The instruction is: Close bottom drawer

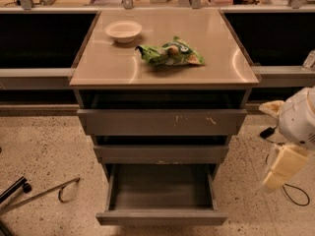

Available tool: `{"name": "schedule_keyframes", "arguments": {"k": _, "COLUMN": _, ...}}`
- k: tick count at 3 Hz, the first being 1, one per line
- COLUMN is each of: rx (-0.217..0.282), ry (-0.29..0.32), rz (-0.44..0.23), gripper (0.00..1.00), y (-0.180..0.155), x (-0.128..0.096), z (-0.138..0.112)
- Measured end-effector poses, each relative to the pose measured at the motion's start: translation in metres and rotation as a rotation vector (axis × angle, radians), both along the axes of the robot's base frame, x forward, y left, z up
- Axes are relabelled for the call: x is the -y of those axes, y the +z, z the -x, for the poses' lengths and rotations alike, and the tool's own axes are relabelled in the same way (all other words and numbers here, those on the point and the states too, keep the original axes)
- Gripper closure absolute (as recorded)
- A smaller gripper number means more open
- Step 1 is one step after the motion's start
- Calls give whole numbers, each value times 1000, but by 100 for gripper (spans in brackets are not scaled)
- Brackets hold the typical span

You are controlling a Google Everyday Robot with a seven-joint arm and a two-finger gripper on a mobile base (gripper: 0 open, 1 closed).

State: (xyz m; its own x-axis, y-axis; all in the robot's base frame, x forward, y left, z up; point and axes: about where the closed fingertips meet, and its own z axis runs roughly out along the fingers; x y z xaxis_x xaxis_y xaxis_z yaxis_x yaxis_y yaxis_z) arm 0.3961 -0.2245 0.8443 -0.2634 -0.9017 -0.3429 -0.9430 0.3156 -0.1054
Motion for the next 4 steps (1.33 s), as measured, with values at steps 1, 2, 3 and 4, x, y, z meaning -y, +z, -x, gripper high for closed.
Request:
{"name": "schedule_keyframes", "arguments": {"k": 1, "rx": -36, "ry": 26, "rz": -101, "gripper": 0, "y": -63, "x": 0, "z": 25}}
{"name": "schedule_keyframes", "arguments": {"k": 2, "rx": -119, "ry": 49, "rz": -180, "gripper": 0, "y": -119, "x": -7, "z": 48}}
{"name": "schedule_keyframes", "arguments": {"k": 3, "rx": -119, "ry": 49, "rz": -180, "gripper": 0, "y": -119, "x": -7, "z": 48}}
{"name": "schedule_keyframes", "arguments": {"k": 4, "rx": -122, "ry": 30, "rz": -178, "gripper": 0, "y": -151, "x": -14, "z": 58}}
